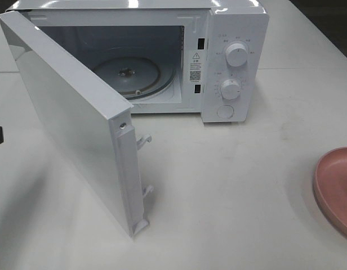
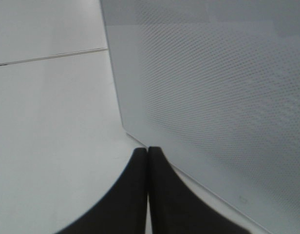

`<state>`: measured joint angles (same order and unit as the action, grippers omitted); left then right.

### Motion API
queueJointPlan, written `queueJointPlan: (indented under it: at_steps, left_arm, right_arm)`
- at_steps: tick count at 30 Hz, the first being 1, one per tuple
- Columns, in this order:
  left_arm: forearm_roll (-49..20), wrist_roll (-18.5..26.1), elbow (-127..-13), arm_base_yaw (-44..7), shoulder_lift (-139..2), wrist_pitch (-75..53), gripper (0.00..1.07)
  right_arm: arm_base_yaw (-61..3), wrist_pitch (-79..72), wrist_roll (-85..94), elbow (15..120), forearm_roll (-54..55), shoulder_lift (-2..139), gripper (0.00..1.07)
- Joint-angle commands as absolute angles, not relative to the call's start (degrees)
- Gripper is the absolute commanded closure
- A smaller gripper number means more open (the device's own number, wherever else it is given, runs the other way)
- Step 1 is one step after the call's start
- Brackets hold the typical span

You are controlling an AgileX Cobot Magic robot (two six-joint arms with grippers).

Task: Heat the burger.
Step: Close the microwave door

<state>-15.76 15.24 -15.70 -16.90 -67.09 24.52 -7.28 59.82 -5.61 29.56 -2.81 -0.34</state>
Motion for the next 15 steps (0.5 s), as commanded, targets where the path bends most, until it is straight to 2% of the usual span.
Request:
queueJointPlan:
  at_steps: [1,3,6,8,11,13,15]
  left_arm:
    - [-15.24,13.52,-15.58,-19.31,-70.13,29.45,1.07]
    - [-13.92,10.31,-15.58,-23.2,-75.0,35.41,1.07]
    - [-13.81,9.51,-15.58,-24.18,-76.26,36.9,1.07]
    - [-13.58,7.56,-15.58,-27.56,-80.73,42.11,1.07]
    - [-13.58,7.28,-15.81,-28.53,-81.76,43.2,1.07]
    - [-13.69,7.28,-17.53,-32.14,-85.03,44.75,1.07]
    - [-13.92,7.22,-18.05,-32.95,-85.83,45.09,1.07]
  right_arm:
    - [-6.99,59.42,-4.98,29.34,-2.92,-1.83,0.32]
    - [-6.99,59.42,-4.98,29.34,-2.92,-1.83,0.32]
    - [-6.99,59.42,-4.98,29.34,-2.92,-1.83,0.32]
    - [-6.99,59.42,-4.98,29.34,-2.92,-1.83,0.32]
    - [-6.99,59.42,-4.98,29.34,-2.92,-1.83,0.32]
    - [-6.99,59.42,-4.98,29.34,-2.92,-1.83,0.32]
    - [-6.99,59.42,-4.98,29.34,-2.92,-1.83,0.32]
